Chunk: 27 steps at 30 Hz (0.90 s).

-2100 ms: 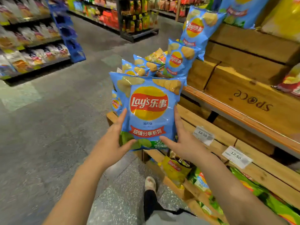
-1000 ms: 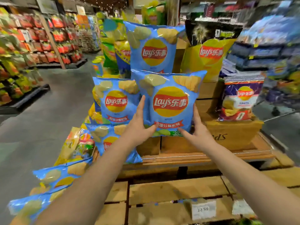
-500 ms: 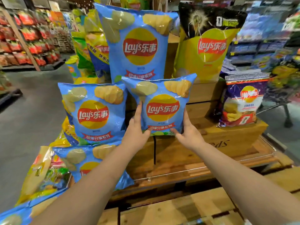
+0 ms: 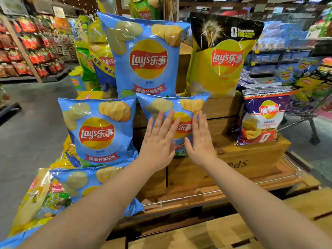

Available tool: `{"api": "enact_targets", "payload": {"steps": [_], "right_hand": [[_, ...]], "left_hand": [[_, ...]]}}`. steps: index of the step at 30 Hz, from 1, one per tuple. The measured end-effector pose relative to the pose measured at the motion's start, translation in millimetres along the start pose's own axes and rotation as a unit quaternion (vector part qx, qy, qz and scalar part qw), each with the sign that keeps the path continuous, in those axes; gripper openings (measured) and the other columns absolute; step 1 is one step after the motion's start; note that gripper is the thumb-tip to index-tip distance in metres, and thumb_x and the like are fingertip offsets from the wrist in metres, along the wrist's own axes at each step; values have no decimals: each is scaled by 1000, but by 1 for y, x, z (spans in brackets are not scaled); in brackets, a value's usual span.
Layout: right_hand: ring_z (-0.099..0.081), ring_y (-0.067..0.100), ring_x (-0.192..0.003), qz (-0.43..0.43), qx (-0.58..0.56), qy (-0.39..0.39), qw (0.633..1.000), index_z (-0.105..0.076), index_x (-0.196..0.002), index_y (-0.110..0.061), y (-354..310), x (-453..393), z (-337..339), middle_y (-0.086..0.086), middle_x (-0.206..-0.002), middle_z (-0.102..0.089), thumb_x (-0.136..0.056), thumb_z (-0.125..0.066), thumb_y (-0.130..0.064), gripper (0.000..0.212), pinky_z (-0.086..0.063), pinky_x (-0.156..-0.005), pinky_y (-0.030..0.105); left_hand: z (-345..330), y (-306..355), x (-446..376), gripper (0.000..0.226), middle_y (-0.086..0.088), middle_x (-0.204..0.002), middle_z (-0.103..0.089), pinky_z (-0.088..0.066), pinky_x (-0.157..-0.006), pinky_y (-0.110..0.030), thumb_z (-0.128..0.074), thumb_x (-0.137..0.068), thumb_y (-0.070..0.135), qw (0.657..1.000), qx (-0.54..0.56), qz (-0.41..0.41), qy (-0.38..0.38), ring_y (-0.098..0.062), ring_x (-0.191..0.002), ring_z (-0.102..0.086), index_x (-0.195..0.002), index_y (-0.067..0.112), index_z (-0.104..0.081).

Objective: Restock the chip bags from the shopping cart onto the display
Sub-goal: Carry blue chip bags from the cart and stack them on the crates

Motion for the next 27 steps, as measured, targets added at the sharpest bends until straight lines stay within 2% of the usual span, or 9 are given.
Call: {"api": "enact_targets", "payload": {"steps": [3,6,8,12,16,19,22,24,27], "right_hand": [[28,10,-136,-1,9,-52,999,19,-140,-15,-6,-12,-6,-2,-146,31,-99,-41,-32,75,6,-116,26],[32,11,-134,5,45,-90,995,21,-141,-12,-5,-19,-9,-2,-142,35,-101,-35,-37,74,8,-117,30],[32,11,-134,11,48,-114,992,25,-140,-13,-5,-22,-10,-4,-142,38,-101,-30,-42,73,6,-118,34],[35,11,-133,15,36,-146,989,29,-135,-20,-9,-22,-12,-4,-142,40,-101,-31,-42,73,3,-120,40],[37,12,-133,2,24,-127,992,28,-137,-29,-7,-18,-11,-9,-141,42,-98,-35,-49,76,9,-116,51],[37,19,-136,-21,-60,-51,997,20,-140,-48,-1,-10,-11,-11,-141,45,-85,-47,-61,88,7,-113,50],[19,22,-145,-76,-166,-48,982,11,-137,-59,1,-5,-12,-10,-144,44,-77,-72,-51,102,-24,-116,42],[10,17,-146,-95,-194,-85,973,10,-129,-66,-5,-4,-15,-8,-148,41,-72,-78,-47,106,-36,-110,33],[10,10,-143,-90,-185,-96,974,12,-125,-65,-15,-6,-21,-4,-150,38,-71,-79,-46,108,-22,-112,27]], "left_hand": [[-8,-14,-11,90,-8,-159,0,5,-115,-44,-57,-85,44,991,-98,3,-89,-28,-146,2,-151,14,-4],[-9,-23,-12,81,-5,-146,39,19,-111,-43,-25,-96,56,971,-158,14,-178,-23,-138,33,-141,18,31],[-6,-21,-9,77,-3,-141,46,20,-111,-44,-17,-96,58,965,-163,26,-202,-22,-136,36,-138,18,35],[-7,-24,-2,78,-3,-146,40,17,-113,-46,-21,-96,57,971,-154,27,-181,-22,-139,32,-142,19,29],[-3,-35,12,73,-9,-160,-8,5,-115,-52,-34,-88,53,989,-130,-6,-73,-29,-146,-7,-151,24,-13],[8,-54,26,71,-10,-160,-2,6,-111,-60,-34,-86,54,985,-163,34,-36,-34,-146,-5,-150,34,-13],[16,-77,39,74,-7,-159,12,12,-107,-63,-31,-82,61,981,-155,118,-23,-35,-145,7,-149,40,-8],[17,-92,48,77,-8,-159,11,5,-104,-70,-31,-80,67,976,-147,153,-53,-35,-144,12,-149,41,-8],[17,-109,60,82,-4,-159,11,-9,-98,-77,-44,-81,69,970,-138,179,-85,-34,-143,19,-147,42,-4]]}}
Point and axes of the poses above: each hand's wrist, its own x-axis away from the middle knuckle, its own z-axis out of the back of the hand, y = z × x, the point moved 1 cm from there along -x, towards the middle knuckle
